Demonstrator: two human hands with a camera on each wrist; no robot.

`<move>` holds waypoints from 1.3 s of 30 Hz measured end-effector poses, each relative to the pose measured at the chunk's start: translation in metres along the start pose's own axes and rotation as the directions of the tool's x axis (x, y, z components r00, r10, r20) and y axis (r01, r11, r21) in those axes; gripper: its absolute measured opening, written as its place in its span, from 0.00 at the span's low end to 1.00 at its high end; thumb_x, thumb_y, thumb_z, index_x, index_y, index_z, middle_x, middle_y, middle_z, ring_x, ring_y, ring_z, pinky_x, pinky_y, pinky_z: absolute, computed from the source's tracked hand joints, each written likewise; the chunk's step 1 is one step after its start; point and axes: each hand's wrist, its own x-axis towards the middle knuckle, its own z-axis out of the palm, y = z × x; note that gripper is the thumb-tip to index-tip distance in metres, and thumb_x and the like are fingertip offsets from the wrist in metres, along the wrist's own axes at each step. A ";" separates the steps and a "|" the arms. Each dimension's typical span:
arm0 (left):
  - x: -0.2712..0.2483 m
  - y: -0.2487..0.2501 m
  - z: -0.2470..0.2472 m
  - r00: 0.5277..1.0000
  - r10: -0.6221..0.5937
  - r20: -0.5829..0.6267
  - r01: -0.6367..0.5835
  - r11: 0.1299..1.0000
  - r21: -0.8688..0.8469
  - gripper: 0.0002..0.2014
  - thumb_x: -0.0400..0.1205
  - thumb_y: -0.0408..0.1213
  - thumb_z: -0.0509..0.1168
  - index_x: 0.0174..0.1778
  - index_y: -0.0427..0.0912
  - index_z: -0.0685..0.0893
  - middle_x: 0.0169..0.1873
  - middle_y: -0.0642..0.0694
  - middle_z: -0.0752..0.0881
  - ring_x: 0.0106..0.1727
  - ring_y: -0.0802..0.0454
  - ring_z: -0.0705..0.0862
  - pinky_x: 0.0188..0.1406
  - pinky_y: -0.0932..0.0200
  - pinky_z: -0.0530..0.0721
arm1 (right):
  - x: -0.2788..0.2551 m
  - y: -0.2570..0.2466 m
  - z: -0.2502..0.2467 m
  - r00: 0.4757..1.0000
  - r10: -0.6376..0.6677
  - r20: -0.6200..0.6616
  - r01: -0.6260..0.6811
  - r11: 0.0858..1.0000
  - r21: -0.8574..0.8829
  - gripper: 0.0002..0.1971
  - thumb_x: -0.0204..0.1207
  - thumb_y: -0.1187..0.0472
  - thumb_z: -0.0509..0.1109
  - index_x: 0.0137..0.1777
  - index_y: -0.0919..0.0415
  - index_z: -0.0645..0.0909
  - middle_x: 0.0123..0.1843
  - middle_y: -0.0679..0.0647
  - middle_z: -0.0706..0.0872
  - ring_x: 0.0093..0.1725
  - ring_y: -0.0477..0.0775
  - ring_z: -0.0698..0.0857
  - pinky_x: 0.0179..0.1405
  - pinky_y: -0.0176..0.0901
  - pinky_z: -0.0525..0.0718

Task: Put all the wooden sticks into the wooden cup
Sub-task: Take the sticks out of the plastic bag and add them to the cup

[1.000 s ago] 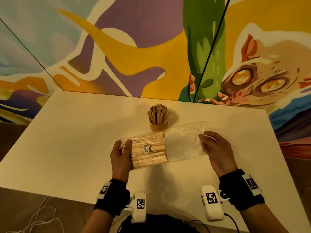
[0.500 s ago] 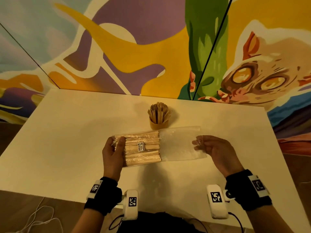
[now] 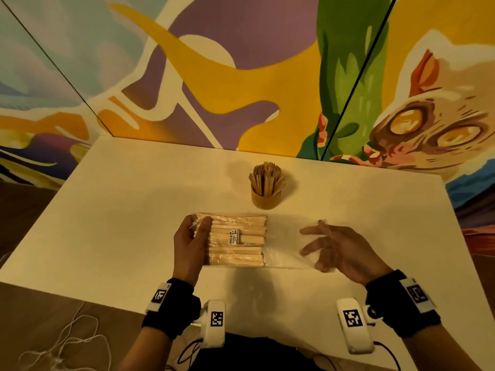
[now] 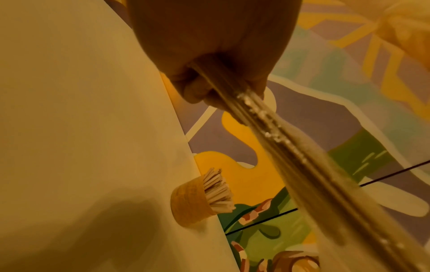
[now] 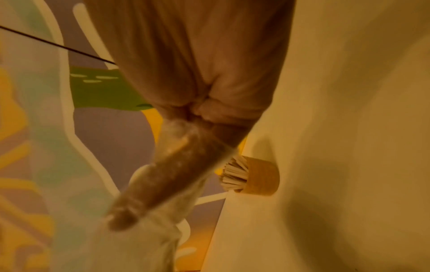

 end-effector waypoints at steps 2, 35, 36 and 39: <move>-0.001 0.000 0.000 1.000 0.012 0.011 -0.012 1.000 0.003 0.07 0.86 0.37 0.63 0.47 0.37 0.79 0.38 0.43 0.86 0.38 0.51 0.85 0.37 0.54 0.85 | -0.002 0.002 0.005 0.998 -0.026 0.062 0.031 0.997 -0.076 0.11 0.80 0.64 0.67 0.59 0.66 0.84 0.45 0.73 0.90 0.16 0.54 0.81 0.17 0.37 0.77; -0.006 0.001 0.003 0.998 -0.053 0.041 0.054 0.998 -0.026 0.10 0.86 0.37 0.62 0.50 0.33 0.82 0.37 0.43 0.86 0.37 0.52 0.85 0.36 0.56 0.86 | 0.014 0.023 0.041 0.940 -0.307 0.147 0.330 0.930 -0.164 0.25 0.77 0.66 0.71 0.75 0.62 0.73 0.46 0.60 0.93 0.14 0.43 0.70 0.11 0.31 0.63; -0.008 0.001 0.006 0.997 -0.053 0.057 0.055 0.998 -0.028 0.10 0.86 0.37 0.62 0.50 0.33 0.82 0.37 0.43 0.86 0.37 0.52 0.85 0.36 0.57 0.86 | 0.015 0.024 0.044 0.949 -0.296 0.108 0.313 0.926 -0.210 0.23 0.79 0.72 0.67 0.74 0.60 0.74 0.43 0.58 0.92 0.15 0.43 0.68 0.13 0.31 0.64; -0.013 0.001 0.015 0.994 -0.038 0.107 0.038 0.999 0.000 0.08 0.86 0.35 0.62 0.47 0.33 0.80 0.36 0.43 0.85 0.37 0.52 0.84 0.38 0.56 0.85 | 0.016 0.028 0.051 0.952 -0.300 0.051 0.305 0.935 -0.183 0.19 0.78 0.63 0.70 0.69 0.59 0.80 0.30 0.58 0.83 0.16 0.45 0.68 0.17 0.33 0.64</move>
